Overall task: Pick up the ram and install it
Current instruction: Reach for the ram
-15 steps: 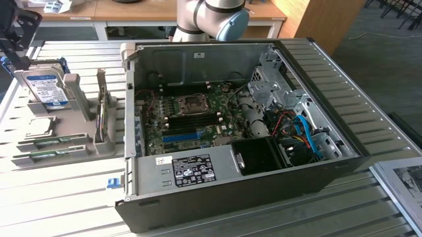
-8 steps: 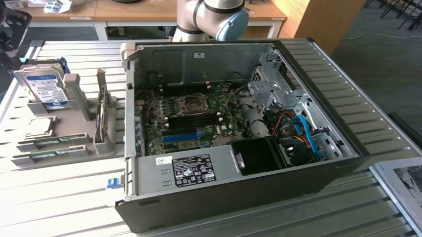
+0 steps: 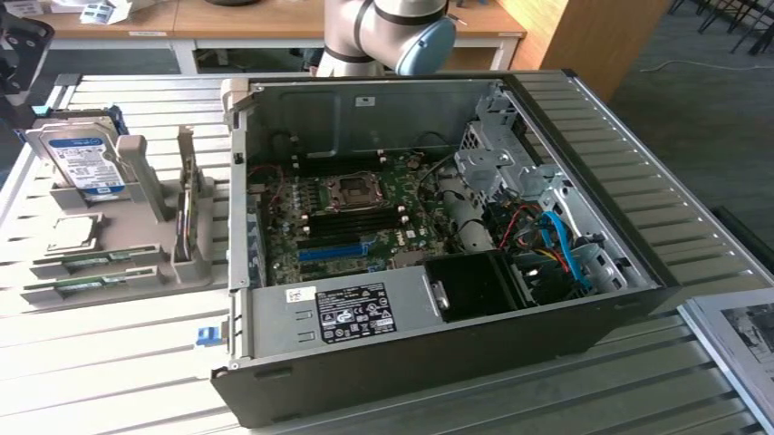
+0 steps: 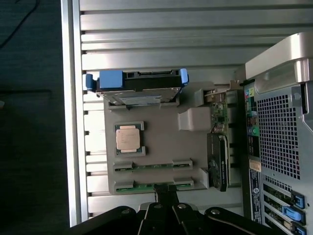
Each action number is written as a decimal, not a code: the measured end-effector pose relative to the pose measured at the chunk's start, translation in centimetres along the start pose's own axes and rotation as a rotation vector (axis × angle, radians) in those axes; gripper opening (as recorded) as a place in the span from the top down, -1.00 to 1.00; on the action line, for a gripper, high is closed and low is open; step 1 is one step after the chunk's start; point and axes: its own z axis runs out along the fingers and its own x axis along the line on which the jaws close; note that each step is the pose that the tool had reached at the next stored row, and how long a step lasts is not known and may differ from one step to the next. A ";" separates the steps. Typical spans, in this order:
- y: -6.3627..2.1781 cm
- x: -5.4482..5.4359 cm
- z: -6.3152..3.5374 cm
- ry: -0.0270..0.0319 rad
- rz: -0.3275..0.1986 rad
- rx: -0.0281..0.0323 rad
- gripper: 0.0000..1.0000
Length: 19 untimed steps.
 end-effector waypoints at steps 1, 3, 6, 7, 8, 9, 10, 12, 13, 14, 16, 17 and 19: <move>-0.01 0.1 0.00 0.0000 0.000 0.0000 0.80; -0.02 0.3 -0.01 0.0000 0.000 0.0000 0.80; -0.04 0.5 -0.01 -0.0001 0.000 0.0000 0.80; -0.04 0.5 -0.01 0.0000 0.000 0.0000 0.80; -0.04 0.5 -0.01 0.0000 0.000 0.0000 0.80; -0.04 0.5 -0.02 0.0000 0.000 0.0000 0.80; -0.04 0.5 -0.01 0.0000 0.000 0.0000 0.80; -0.05 0.5 -0.02 0.0000 0.000 0.0000 0.80; -0.09 0.5 -0.02 0.0001 0.000 0.0000 0.80; -0.14 0.5 -0.02 0.0000 0.000 -0.0001 0.80; -0.26 0.5 -0.02 0.0000 0.000 0.0000 0.80; -0.33 0.5 -0.03 0.0000 0.000 0.0000 0.80; -0.47 0.5 -0.03 0.0000 0.000 0.0000 0.80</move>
